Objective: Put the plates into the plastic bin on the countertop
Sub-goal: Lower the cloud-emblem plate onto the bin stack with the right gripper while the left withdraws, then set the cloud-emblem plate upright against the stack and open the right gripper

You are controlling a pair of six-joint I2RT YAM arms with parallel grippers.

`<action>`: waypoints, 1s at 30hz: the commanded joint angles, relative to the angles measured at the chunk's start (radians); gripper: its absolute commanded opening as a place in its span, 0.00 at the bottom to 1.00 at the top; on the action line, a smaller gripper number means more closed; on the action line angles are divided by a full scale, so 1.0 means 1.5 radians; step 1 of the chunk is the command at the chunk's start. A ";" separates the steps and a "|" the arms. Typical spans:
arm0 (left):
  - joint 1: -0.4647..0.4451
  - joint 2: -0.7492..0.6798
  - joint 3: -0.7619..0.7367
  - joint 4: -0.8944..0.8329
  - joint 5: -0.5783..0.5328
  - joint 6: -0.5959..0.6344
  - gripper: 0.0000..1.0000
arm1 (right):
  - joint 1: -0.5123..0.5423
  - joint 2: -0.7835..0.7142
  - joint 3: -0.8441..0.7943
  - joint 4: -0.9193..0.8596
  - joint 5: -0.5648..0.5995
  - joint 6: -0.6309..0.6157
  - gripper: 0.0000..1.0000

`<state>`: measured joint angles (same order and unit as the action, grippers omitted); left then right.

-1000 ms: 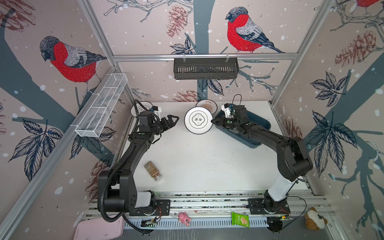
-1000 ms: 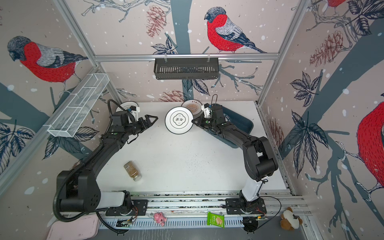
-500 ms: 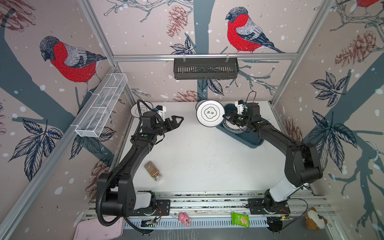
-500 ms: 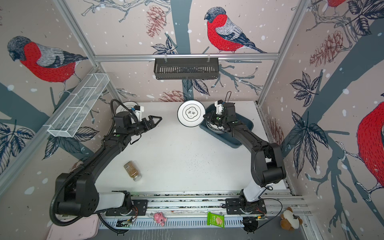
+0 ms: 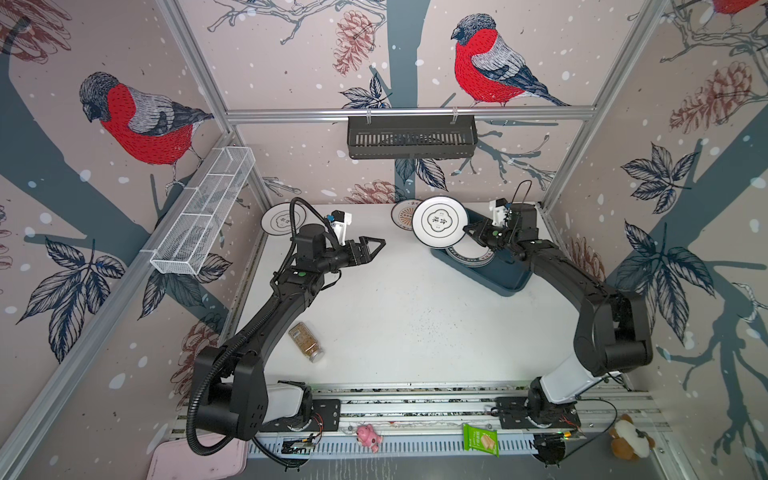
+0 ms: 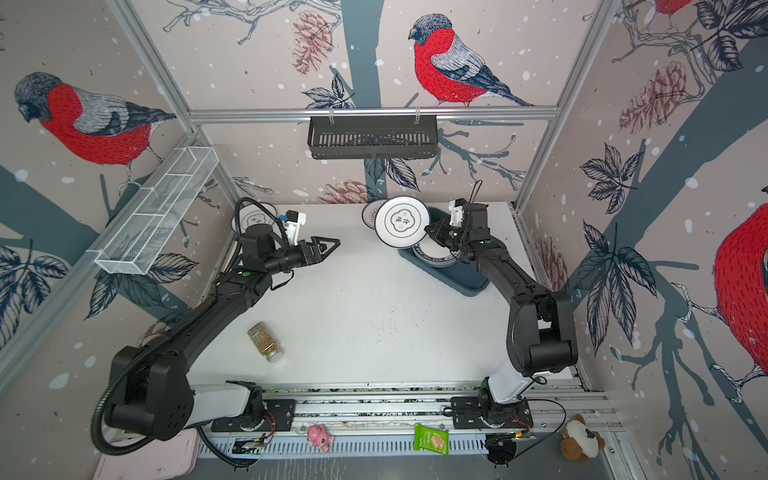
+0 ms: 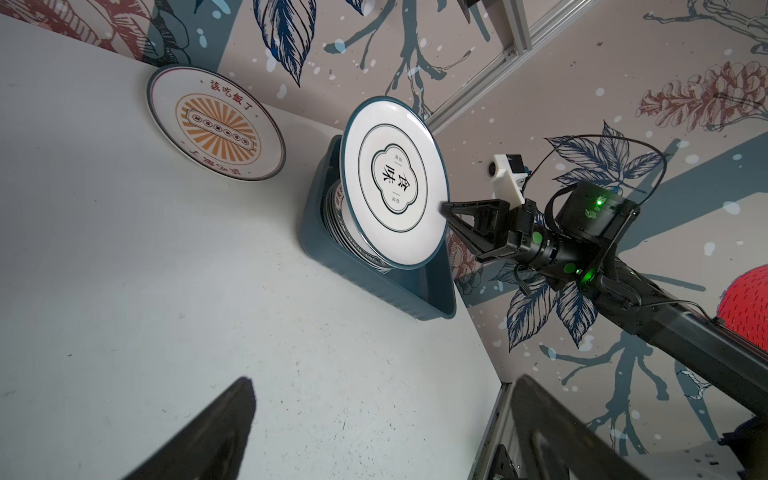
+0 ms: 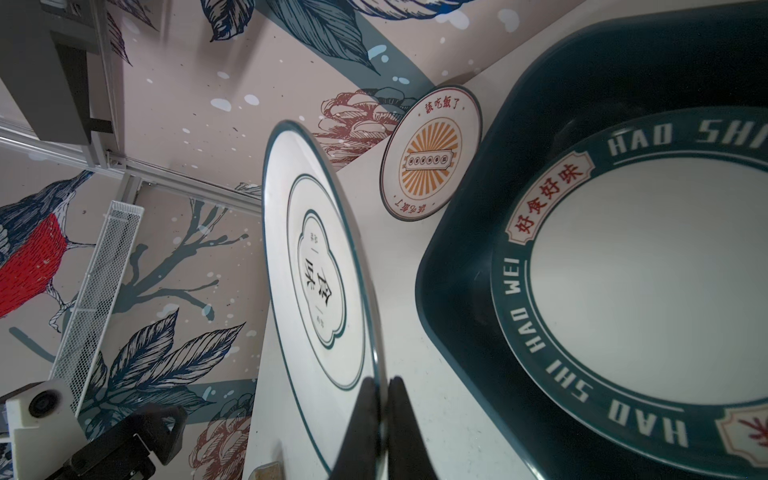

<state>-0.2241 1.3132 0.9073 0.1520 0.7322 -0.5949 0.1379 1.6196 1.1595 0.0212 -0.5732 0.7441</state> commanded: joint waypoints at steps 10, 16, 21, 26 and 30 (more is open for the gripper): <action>-0.101 0.007 0.020 -0.011 0.001 0.077 0.96 | -0.060 -0.001 -0.021 -0.022 0.024 0.026 0.01; -0.143 0.001 0.028 -0.033 -0.011 0.112 0.96 | -0.084 0.000 -0.037 -0.016 0.023 0.036 0.01; -0.168 0.002 0.029 -0.037 -0.004 0.122 0.96 | -0.099 0.005 -0.040 -0.015 0.020 0.041 0.01; -0.212 0.001 0.052 -0.100 -0.061 0.176 0.96 | -0.115 0.016 -0.048 -0.012 0.021 0.051 0.01; -0.257 0.002 0.056 -0.124 -0.094 0.208 0.96 | -0.126 0.033 -0.049 -0.008 0.022 0.059 0.01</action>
<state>-0.5850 1.3170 0.9829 0.0071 0.6422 -0.3496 -0.0460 1.6592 1.0859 -0.0288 -0.5377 0.8139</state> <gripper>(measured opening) 0.963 0.076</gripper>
